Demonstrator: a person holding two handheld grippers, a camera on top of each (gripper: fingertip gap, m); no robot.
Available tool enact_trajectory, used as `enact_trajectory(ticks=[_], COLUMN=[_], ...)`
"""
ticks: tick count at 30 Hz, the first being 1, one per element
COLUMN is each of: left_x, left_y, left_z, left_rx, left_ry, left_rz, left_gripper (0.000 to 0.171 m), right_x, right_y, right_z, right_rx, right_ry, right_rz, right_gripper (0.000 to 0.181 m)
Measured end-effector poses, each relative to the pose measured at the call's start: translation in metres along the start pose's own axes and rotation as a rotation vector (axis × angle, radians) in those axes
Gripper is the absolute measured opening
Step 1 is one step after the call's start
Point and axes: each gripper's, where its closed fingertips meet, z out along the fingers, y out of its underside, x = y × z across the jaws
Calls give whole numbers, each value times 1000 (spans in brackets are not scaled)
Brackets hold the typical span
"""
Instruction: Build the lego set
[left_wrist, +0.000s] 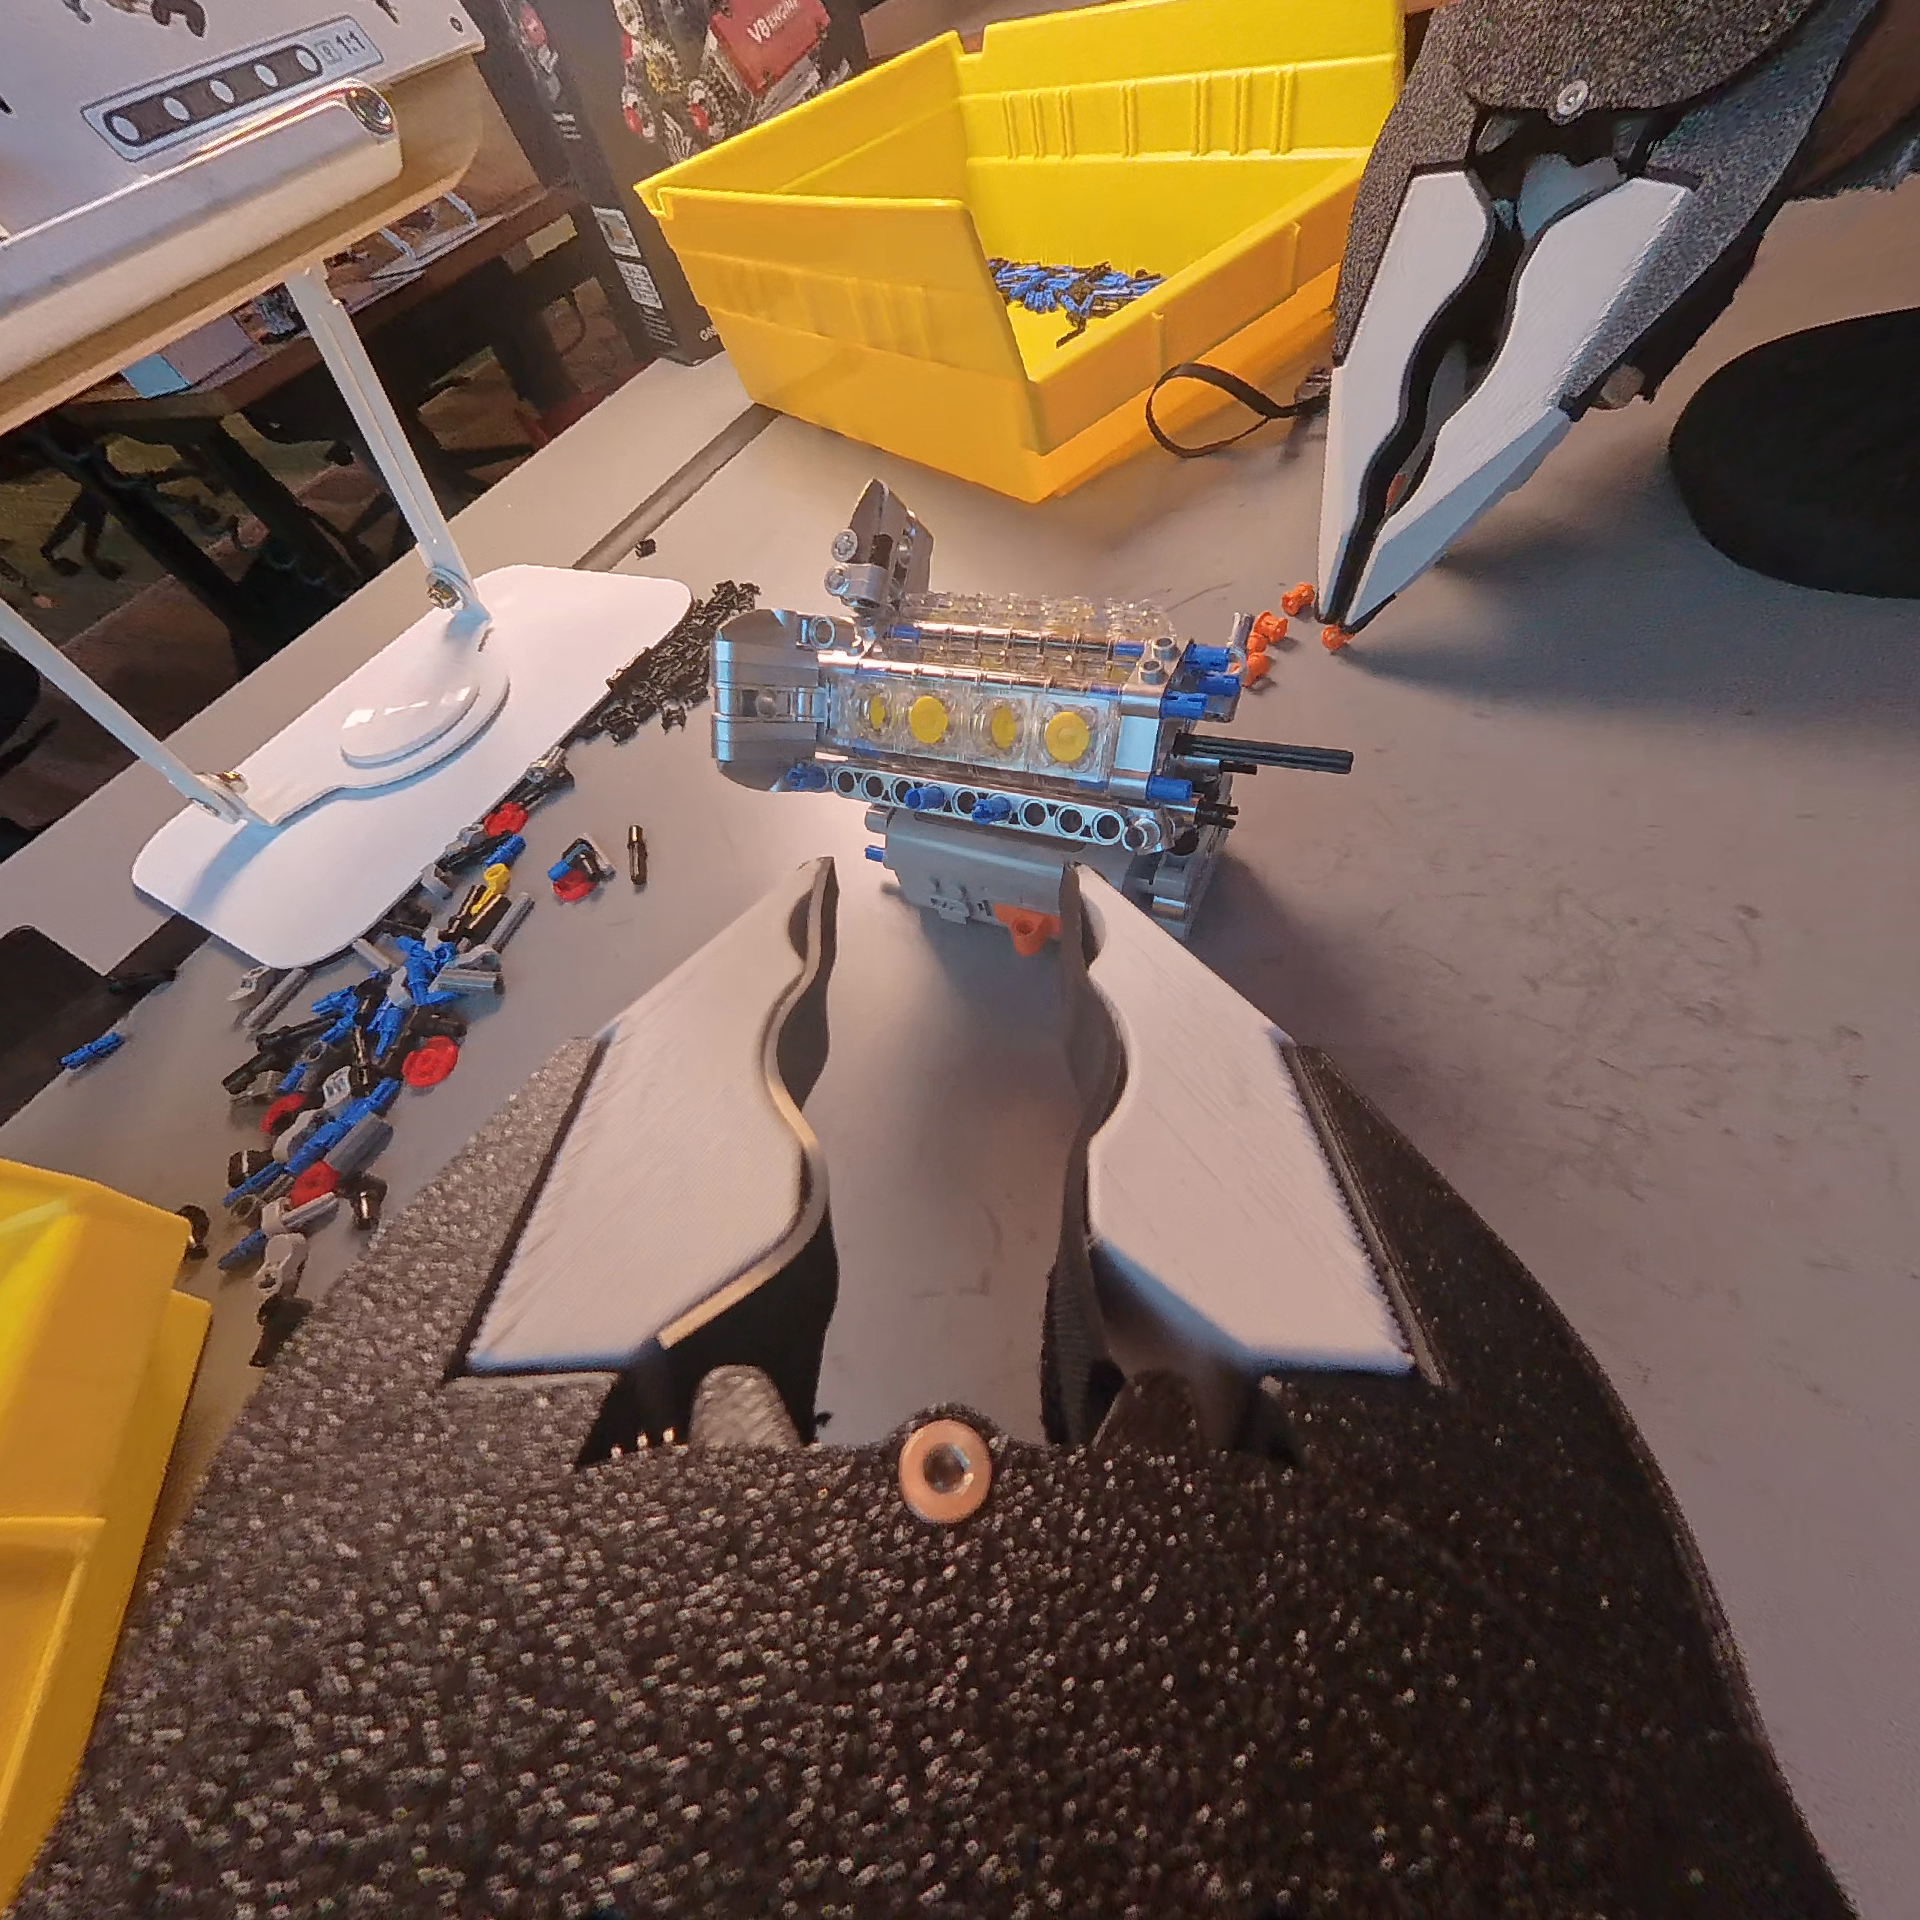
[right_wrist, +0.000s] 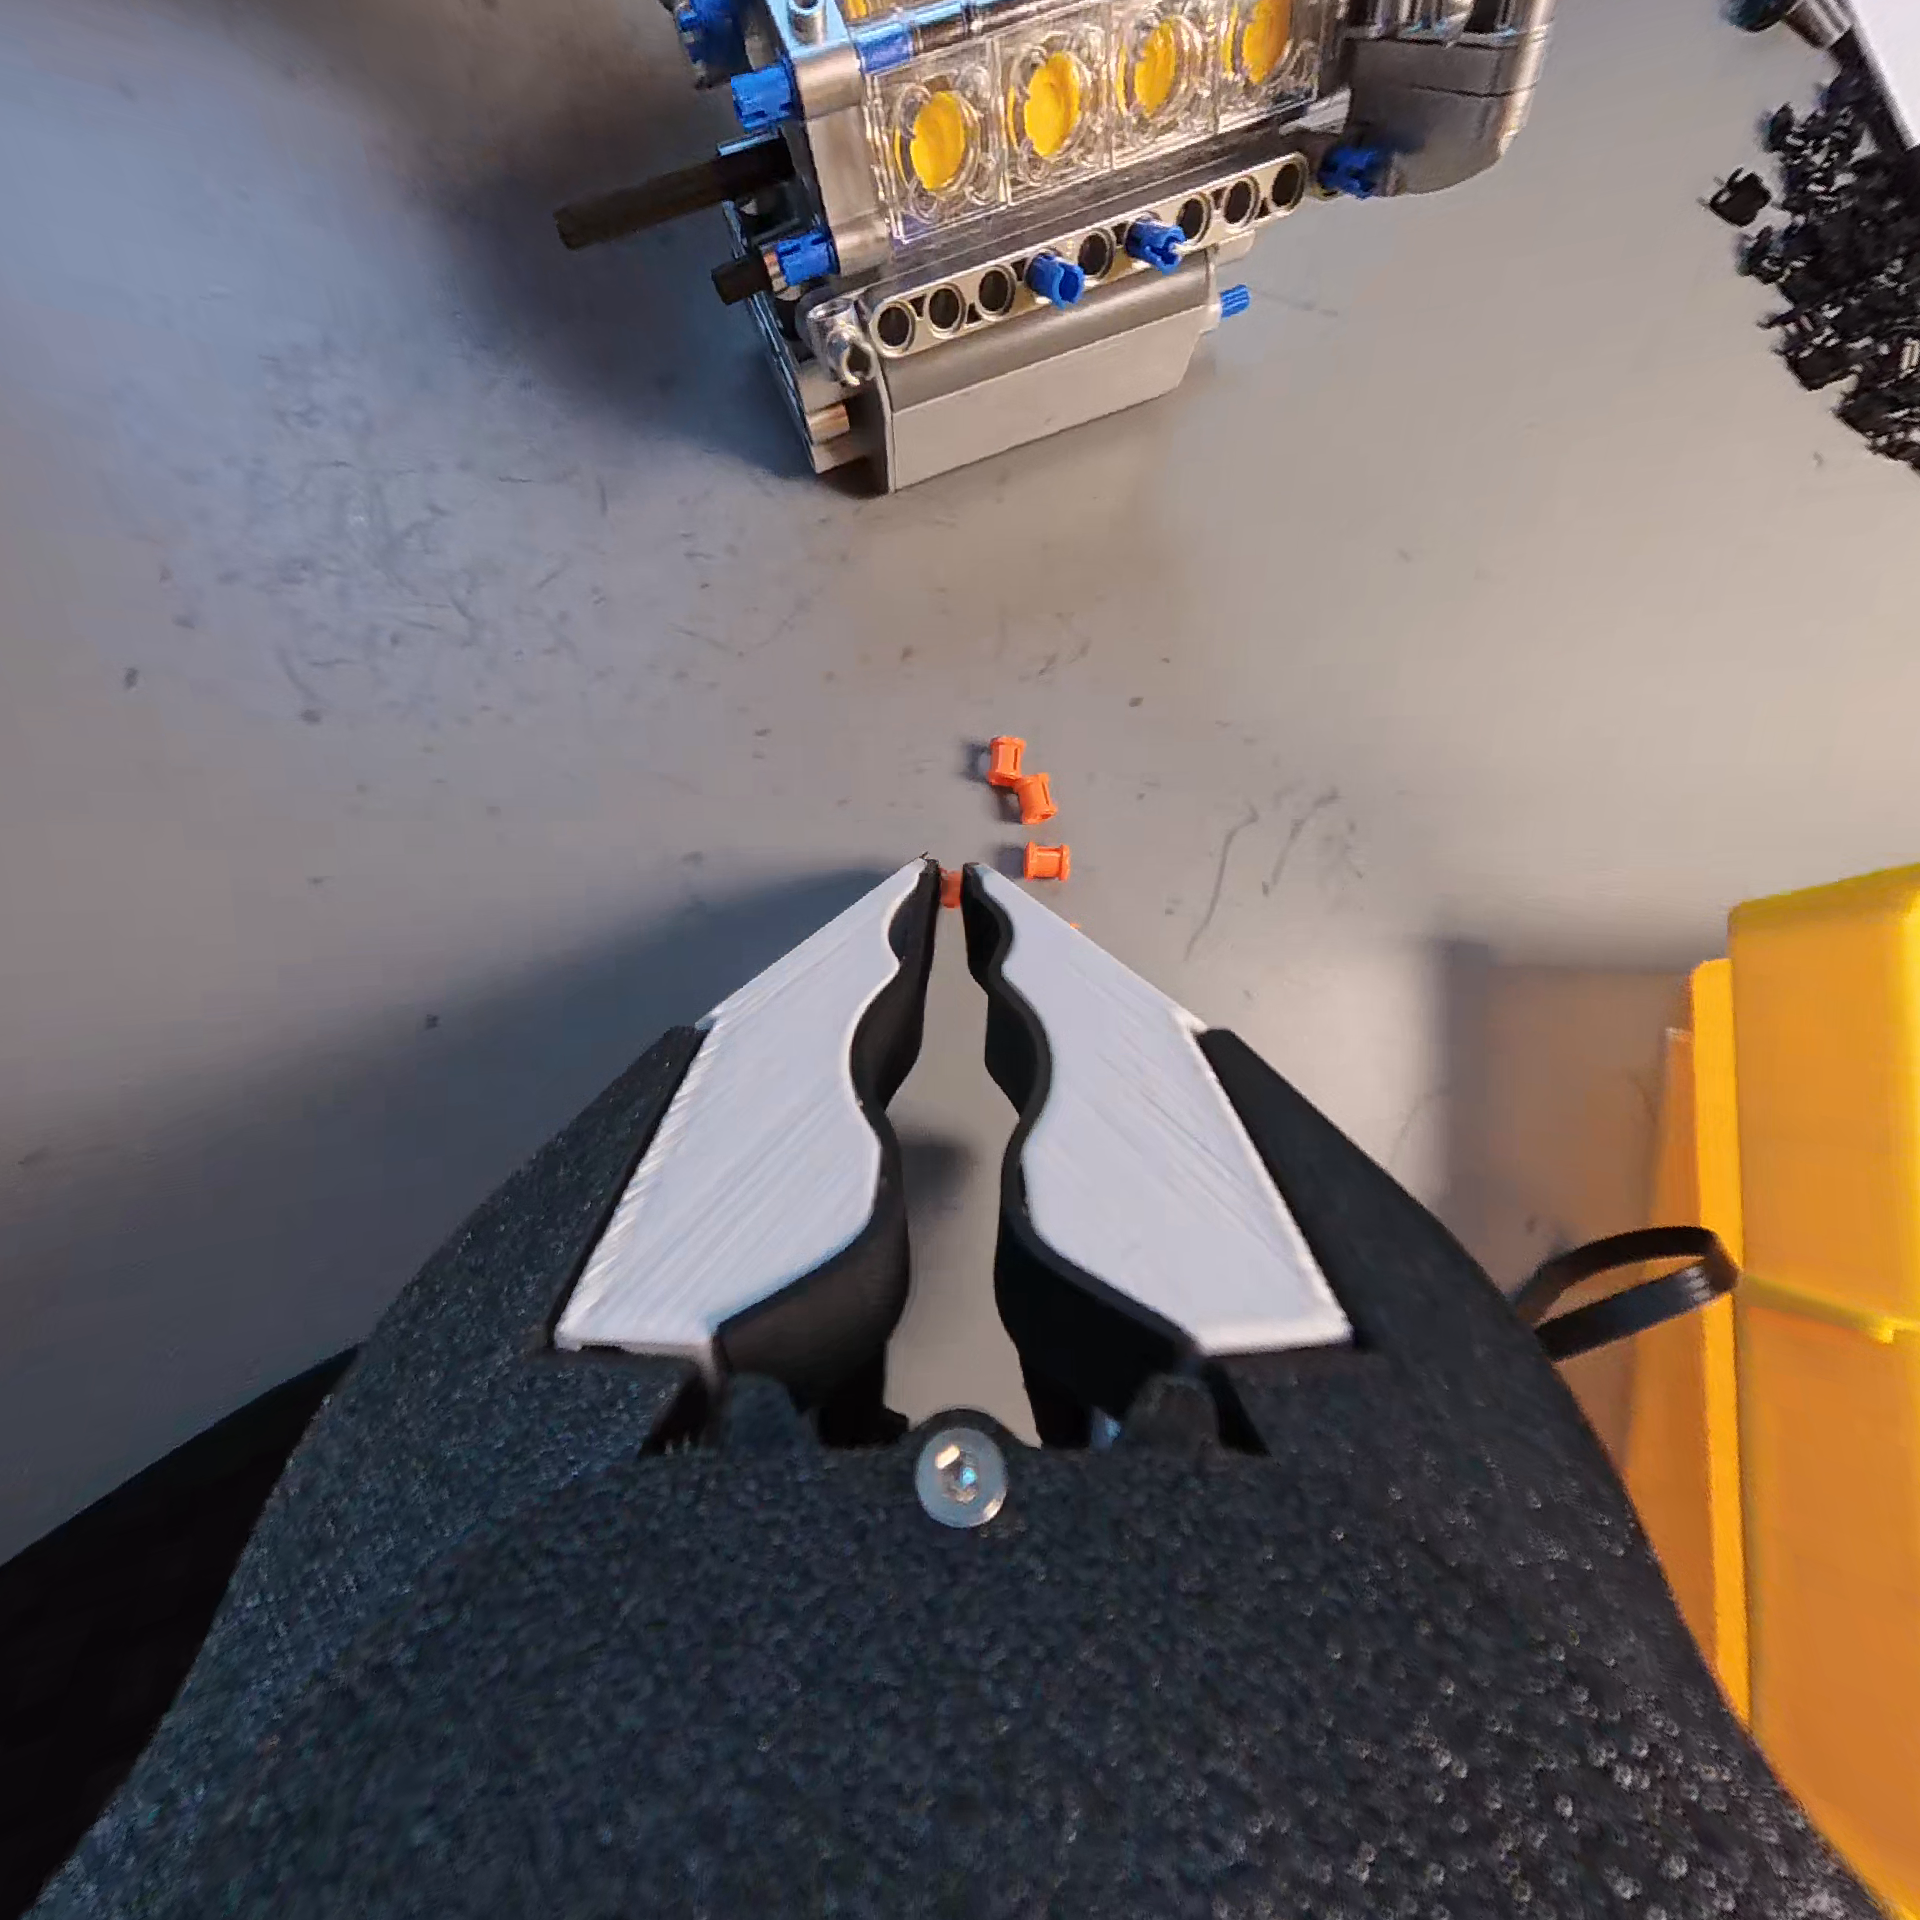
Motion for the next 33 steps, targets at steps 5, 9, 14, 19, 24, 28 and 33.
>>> enact_trajectory(ticks=[5,9,14,19,24,28,33], left_x=[0,2,2,2,1,1,0], left_y=[0,1,1,-1,2,2,1], left_z=[0,1,2,0,1,1,1], left_rx=[-1,-3,-4,2,-7,-4,1], left_ry=[4,9,10,2,5,15,19], left_rz=[0,5,12,11,8,-1,-14], left_gripper=[41,41,41,41,41,41,41], right_x=[21,103,262,360,394,401,402], right_y=[-20,-54,-42,25,89,107,113], right_z=[-25,-83,-141,-108,-80,-72,-64], right_rx=[100,266,306,110,-6,-27,-57], right_ry=[46,294,726,802,789,765,743], right_rz=[48,196,450,676,900,942,935], right_gripper=[11,11,14,14,12,11,9])
